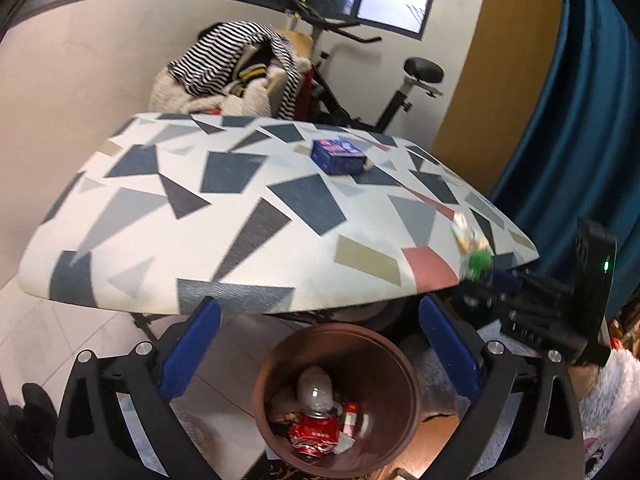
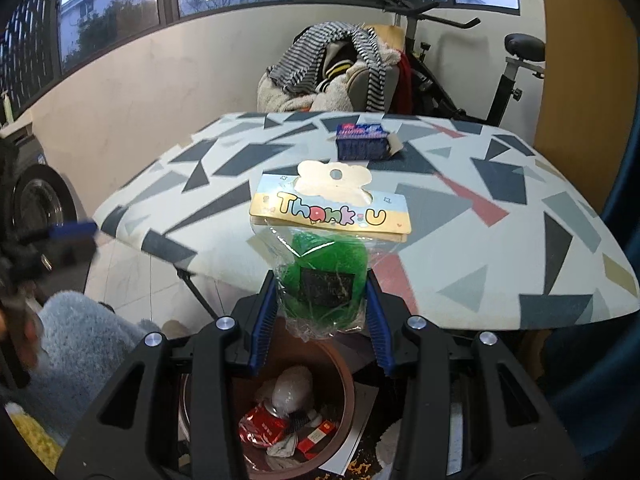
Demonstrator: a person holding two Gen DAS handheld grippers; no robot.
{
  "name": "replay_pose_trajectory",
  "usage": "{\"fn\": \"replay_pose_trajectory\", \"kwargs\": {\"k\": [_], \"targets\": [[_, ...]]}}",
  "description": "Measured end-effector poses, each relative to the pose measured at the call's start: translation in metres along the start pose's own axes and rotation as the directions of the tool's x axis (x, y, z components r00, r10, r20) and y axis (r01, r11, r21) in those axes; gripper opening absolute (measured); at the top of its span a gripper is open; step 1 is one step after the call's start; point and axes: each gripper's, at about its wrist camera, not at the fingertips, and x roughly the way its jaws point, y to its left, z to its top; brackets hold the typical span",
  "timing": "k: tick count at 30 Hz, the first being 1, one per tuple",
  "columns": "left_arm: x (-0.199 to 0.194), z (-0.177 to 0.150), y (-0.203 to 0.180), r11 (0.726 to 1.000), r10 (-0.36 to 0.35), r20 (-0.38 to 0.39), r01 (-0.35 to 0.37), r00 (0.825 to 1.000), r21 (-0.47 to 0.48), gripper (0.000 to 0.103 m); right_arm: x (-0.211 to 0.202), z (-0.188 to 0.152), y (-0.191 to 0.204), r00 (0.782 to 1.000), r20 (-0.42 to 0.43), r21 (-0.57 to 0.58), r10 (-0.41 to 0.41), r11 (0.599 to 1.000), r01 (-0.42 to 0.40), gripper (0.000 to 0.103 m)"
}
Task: Collect trash
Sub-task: 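Lower the green package into the brown bin and open the right gripper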
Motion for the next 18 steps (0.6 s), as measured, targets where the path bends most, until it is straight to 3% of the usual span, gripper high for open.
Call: {"fn": "replay_pose_trajectory", "kwargs": {"k": [7, 18], "targets": [[-0.011, -0.001, 0.007, 0.995, 0.098, 0.045, -0.098, 0.994, -0.005, 0.097, 0.018, -0.013, 0.017, 0.999, -0.049, -0.064, -0.001, 0.998, -0.002, 0.044], [-0.009, -0.003, 0.019, 0.989, 0.142, 0.037, -0.141, 0.989, -0.039, 0.097, 0.038, -0.027, 0.039, 0.994, -0.107, -0.118, 0.013, 0.993, -0.025, 0.045]]}}
